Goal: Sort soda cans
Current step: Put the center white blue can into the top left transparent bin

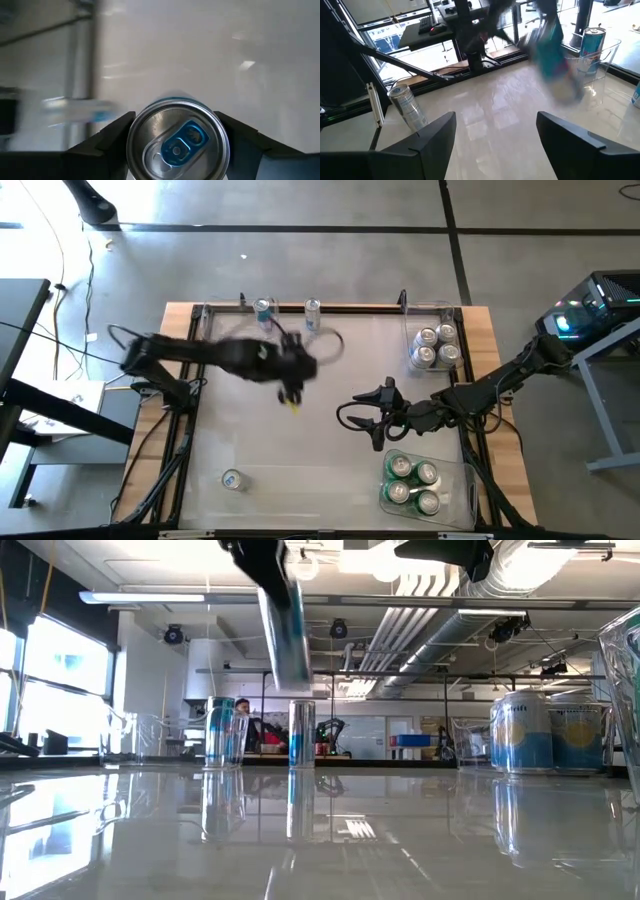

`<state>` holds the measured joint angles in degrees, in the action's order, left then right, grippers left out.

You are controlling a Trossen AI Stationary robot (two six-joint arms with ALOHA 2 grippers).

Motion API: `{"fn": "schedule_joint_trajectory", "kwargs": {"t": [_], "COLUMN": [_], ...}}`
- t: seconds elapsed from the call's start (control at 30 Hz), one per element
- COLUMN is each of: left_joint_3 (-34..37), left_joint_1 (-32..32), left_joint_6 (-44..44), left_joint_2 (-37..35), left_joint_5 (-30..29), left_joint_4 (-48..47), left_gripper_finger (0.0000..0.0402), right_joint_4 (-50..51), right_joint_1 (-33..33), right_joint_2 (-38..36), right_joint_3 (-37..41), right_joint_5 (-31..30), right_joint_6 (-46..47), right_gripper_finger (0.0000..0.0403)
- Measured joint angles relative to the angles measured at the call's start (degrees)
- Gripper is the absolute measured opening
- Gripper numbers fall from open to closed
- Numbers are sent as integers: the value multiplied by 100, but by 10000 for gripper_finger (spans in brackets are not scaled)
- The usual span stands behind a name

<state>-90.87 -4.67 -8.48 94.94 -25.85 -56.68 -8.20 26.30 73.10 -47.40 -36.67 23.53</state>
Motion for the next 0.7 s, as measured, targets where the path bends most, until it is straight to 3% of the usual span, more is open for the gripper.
{"fn": "schedule_joint_trajectory", "kwargs": {"t": [0.17,0.33,0.5,0.7], "left_joint_3": [-79,-73,-68,-68], "left_joint_1": [896,2214,3227,3924], "left_joint_6": [-262,-345,-813,-1346], "left_joint_2": [-843,-1242,-1146,-806], "left_joint_5": [-226,497,1012,1582], "left_joint_4": [-504,-976,-1374,-1361], "left_gripper_finger": [224,224,224,224], "right_joint_4": [1,-14,-18,-8], "right_joint_1": [-2,-1,0,-2], "right_joint_2": [0,0,0,0], "right_joint_3": [-2,-2,-2,-2], "right_joint_5": [0,0,-1,0], "right_joint_6": [8,-5,-25,-52], "right_gripper_finger": [272,272,272,272]}}
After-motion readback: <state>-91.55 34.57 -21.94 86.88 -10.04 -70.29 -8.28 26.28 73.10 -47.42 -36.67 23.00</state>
